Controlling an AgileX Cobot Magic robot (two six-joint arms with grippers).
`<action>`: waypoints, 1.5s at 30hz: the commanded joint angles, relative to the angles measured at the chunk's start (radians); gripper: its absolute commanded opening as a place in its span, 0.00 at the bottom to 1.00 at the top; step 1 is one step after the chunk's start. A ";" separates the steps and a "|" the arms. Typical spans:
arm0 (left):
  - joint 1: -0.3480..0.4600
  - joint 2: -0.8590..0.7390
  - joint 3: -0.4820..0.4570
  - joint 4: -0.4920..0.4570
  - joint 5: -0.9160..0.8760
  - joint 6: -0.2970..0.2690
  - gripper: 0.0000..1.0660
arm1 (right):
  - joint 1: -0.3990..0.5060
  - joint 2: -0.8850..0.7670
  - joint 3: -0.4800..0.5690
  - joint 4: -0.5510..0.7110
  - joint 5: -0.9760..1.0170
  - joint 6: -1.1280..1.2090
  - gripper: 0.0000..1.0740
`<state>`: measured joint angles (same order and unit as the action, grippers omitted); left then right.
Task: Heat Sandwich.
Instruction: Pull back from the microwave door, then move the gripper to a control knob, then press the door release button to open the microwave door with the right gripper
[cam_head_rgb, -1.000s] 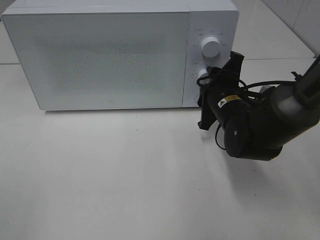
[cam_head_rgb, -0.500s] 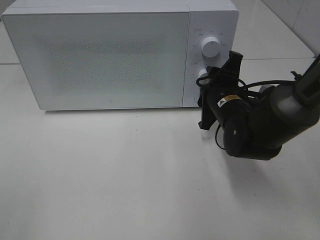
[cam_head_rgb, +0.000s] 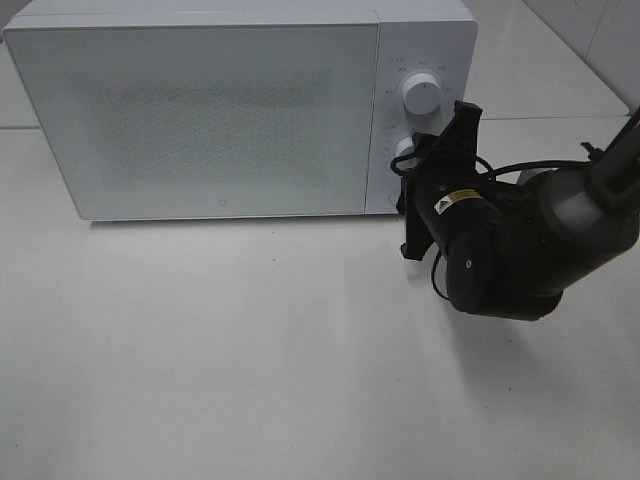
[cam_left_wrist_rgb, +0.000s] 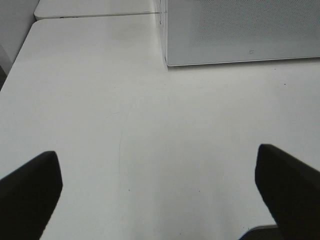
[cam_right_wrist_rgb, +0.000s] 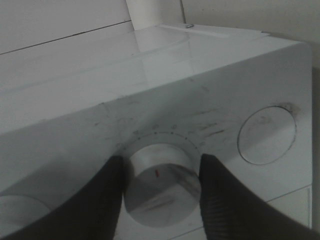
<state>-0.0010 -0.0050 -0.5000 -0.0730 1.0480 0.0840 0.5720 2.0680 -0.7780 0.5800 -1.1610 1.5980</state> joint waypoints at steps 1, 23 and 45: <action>0.003 -0.026 0.004 -0.001 -0.011 -0.003 0.92 | 0.005 -0.019 -0.043 -0.081 -0.124 -0.036 0.29; 0.003 -0.026 0.004 -0.001 -0.011 -0.003 0.92 | 0.010 -0.044 0.037 -0.033 -0.079 -0.170 0.69; 0.003 -0.026 0.004 -0.001 -0.011 -0.003 0.92 | 0.009 -0.264 0.196 -0.217 0.359 -0.686 0.69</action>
<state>-0.0010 -0.0050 -0.5000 -0.0730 1.0480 0.0840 0.5820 1.8510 -0.5820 0.4000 -0.9000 1.0570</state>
